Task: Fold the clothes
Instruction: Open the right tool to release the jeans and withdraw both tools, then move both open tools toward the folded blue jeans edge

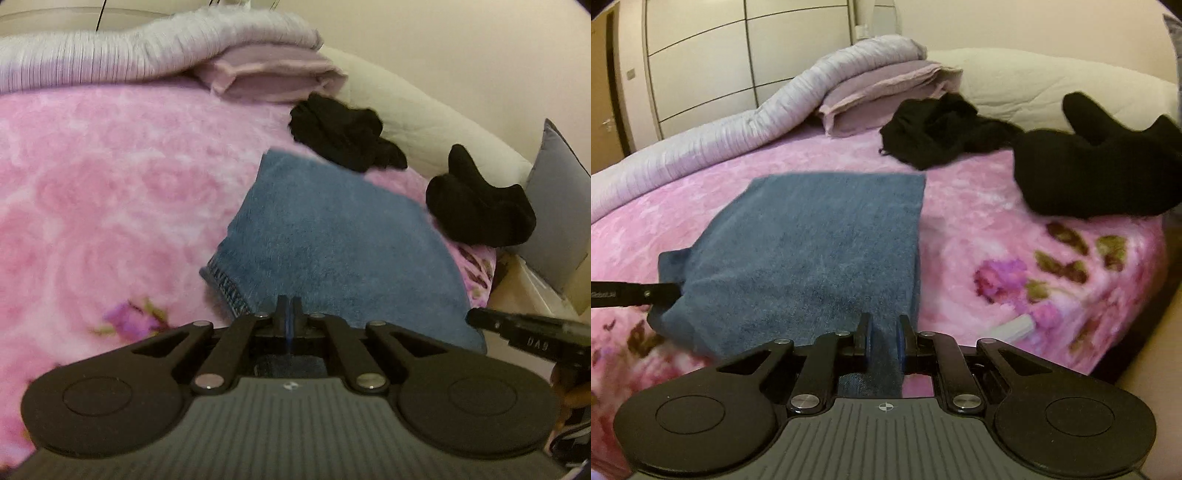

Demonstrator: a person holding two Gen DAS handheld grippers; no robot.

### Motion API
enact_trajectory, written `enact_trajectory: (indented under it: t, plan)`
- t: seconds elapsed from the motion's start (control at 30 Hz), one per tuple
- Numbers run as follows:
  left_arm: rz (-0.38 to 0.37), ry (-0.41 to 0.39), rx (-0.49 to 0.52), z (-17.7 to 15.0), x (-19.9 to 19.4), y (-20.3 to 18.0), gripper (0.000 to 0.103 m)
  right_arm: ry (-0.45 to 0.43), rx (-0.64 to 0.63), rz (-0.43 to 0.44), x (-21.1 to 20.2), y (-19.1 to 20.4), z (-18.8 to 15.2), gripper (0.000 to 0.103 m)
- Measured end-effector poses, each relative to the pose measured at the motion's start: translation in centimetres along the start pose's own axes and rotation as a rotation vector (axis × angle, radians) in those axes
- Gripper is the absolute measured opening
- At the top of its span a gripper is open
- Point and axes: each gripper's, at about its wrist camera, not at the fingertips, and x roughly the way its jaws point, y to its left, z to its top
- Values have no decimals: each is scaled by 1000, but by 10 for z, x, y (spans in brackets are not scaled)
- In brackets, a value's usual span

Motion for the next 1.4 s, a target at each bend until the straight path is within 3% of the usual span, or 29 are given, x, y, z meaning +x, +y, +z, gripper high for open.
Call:
enact_trajectory:
  t: [0.1, 0.17, 0.3, 0.4, 0.6, 0.83, 1.03, 1.07, 1.1, 1.17, 1.27, 1.4]
  plan:
    - [22, 10, 3, 0, -1, -5, 0, -95, -3, -3, -10, 7, 7, 11]
    - [37, 17, 4, 0, -1, -8, 0, -129, -6, 41, -7, 16, 10, 11]
    - [67, 30, 8, 0, -2, -14, 0, -3, -70, -13, 24, 35, -3, 11]
    - [97, 40, 25, -1, -4, -22, 0, -2, -126, -73, 13, 46, -15, 11]
    - [157, 60, 68, -2, -8, -35, 0, 47, -94, -114, 15, 50, -10, 11]
    - [162, 68, 68, -4, -5, -34, 0, 59, -83, -132, 13, 52, -13, 13]
    - [207, 98, 91, -1, -10, -44, 0, 52, -77, -130, 10, 52, -12, 15]
    - [217, 105, 92, 0, -15, -47, 5, 55, -43, -121, 4, 50, -11, 15]
    - [232, 108, 93, 0, -20, -50, 15, 62, 4, -109, -4, 47, -10, 17]
    - [269, 106, 95, -4, -33, -55, 24, 74, 114, -79, -22, 39, -13, 23]
    - [291, 111, 97, -11, -50, -62, 24, 88, 180, -99, -42, 36, -22, 41]
    - [301, 122, 101, -23, -71, -68, 26, 110, 185, -134, -62, 40, -36, 45]
